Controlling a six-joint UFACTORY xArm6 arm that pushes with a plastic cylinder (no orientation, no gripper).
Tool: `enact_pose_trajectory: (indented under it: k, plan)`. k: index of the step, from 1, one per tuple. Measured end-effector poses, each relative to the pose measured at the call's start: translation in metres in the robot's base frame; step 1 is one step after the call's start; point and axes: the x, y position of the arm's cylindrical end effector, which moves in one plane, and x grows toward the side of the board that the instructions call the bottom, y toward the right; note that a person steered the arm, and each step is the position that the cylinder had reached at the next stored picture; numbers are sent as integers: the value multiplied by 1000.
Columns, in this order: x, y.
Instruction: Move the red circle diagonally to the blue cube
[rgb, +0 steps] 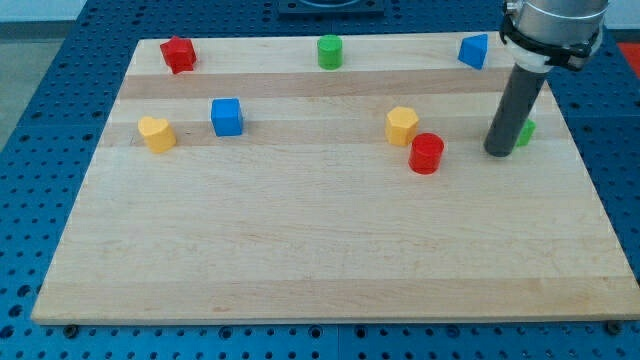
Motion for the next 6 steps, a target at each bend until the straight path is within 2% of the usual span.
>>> enact_pose_trajectory:
  k: [2, 6]
  plan:
    - [0, -5]
    - [0, -123]
